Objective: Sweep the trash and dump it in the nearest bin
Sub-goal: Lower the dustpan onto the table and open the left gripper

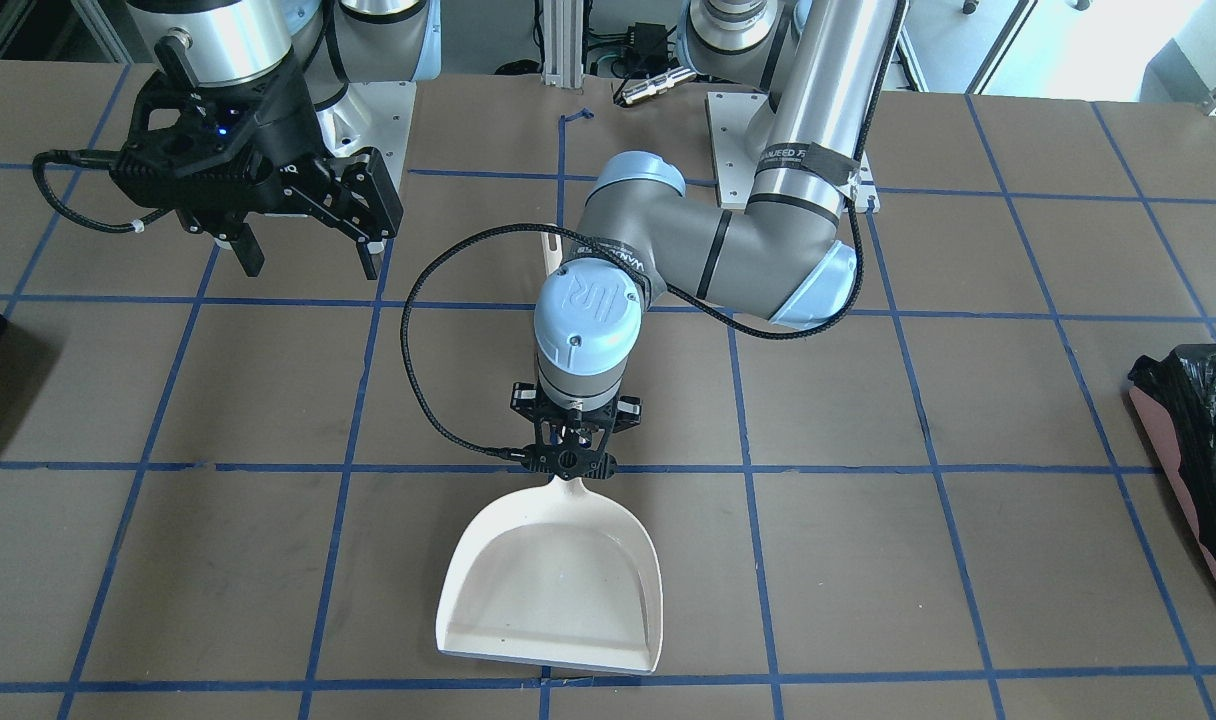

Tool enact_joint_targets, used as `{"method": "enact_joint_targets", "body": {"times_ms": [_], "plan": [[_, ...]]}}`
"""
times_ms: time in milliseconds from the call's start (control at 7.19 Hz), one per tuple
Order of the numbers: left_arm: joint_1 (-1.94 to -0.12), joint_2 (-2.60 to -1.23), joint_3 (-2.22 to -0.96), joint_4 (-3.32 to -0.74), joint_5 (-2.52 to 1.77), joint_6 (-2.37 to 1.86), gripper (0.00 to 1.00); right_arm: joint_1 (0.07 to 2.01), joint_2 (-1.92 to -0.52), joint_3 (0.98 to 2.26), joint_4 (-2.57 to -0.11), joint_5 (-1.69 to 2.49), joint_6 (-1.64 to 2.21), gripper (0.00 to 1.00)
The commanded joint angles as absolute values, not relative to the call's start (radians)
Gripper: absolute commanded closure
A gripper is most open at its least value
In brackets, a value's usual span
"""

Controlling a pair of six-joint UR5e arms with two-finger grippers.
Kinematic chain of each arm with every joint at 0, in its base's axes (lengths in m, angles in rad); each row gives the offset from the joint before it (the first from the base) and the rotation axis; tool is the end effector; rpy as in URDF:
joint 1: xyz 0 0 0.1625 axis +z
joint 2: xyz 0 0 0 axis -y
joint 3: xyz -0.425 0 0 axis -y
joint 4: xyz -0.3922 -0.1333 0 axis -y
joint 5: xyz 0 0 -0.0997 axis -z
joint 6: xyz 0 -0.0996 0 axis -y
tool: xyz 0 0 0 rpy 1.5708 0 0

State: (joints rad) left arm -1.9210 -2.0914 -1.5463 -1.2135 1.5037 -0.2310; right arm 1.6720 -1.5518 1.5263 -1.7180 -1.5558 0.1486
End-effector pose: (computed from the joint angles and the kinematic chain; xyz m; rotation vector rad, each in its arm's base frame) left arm -0.3515 -0.5544 0.2323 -0.1779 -3.1031 -0.2369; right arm 0.1862 -0.4992 0.5164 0.0713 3.0933 -0.2629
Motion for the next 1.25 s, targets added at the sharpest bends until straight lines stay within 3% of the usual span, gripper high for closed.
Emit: {"method": "enact_joint_targets", "body": {"times_ms": [0, 1112], "plan": [[-1.925, -2.103, -1.546, -1.209, 1.5, -0.242, 1.0, 1.672, -1.549, 1.528, -1.721, -1.555, 0.149, 0.0], [-1.94, -2.134, -1.522, -1.189, 1.488, -0.279, 1.0, 1.672, -1.54, 1.526, -1.753, -1.548, 0.149, 0.0]]}}
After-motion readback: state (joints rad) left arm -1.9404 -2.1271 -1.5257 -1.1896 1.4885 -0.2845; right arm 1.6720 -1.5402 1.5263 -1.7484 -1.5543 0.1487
